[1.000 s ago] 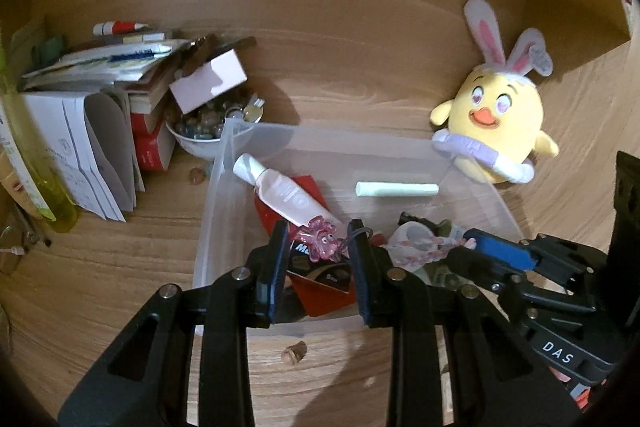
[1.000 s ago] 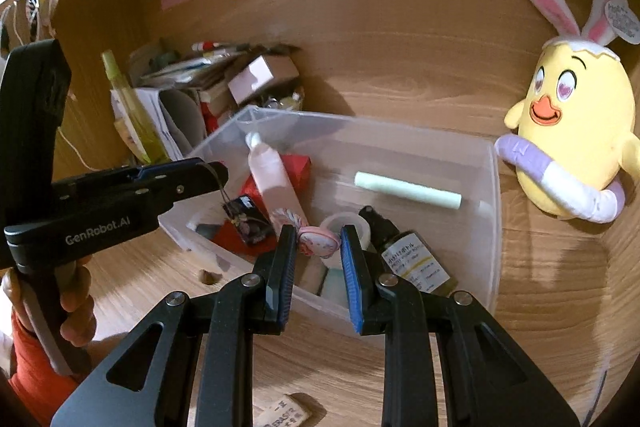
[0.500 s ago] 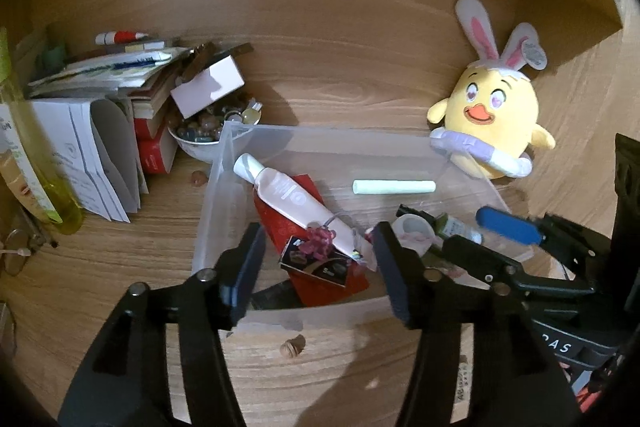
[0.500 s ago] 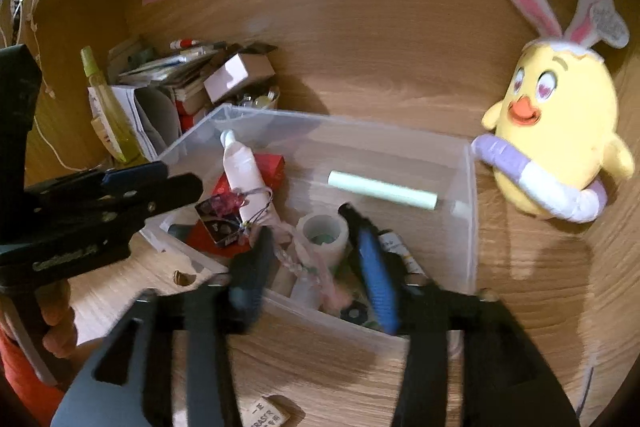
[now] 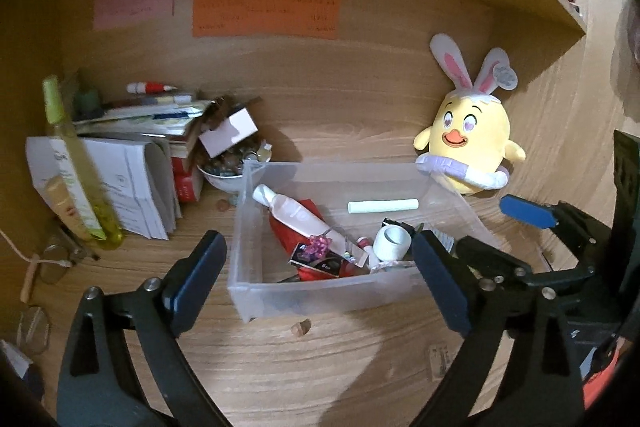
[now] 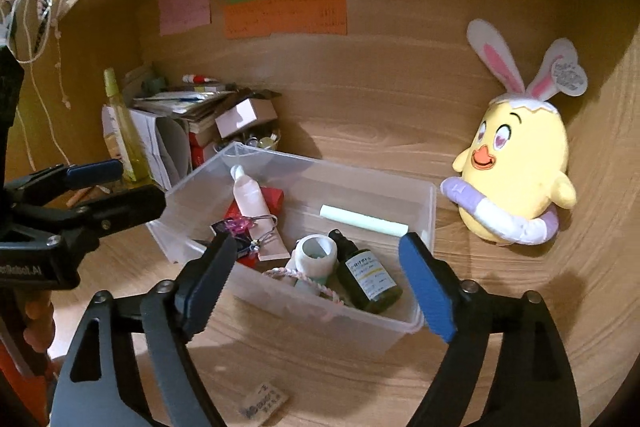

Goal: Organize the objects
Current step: 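Withdraw the right tool from the box toward the beige eraser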

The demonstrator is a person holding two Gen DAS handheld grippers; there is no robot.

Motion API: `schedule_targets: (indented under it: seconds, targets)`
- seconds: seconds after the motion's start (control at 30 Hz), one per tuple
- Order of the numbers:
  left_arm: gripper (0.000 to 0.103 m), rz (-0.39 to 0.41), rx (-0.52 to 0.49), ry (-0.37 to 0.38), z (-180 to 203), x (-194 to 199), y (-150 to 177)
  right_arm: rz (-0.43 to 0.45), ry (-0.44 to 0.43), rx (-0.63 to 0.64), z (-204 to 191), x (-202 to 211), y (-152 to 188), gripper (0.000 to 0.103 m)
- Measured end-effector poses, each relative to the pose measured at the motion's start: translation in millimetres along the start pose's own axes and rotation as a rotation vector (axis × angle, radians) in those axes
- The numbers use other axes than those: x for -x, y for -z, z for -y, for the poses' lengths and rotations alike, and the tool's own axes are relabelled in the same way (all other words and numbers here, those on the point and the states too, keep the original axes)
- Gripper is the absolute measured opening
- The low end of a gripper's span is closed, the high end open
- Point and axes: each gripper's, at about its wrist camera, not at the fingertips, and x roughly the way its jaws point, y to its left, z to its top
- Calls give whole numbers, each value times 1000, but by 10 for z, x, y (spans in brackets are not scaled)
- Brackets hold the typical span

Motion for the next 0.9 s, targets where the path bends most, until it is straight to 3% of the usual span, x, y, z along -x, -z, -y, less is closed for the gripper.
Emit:
schedule_targets:
  seconds: [0.4,0.9]
  targets:
    - [100,-25,19,-15,-177,208,268,6,-16,-50,59,319,234,86]
    - [100,-212,40,-49,-402,-237,738,-112,-21,-65,17,216,649,87]
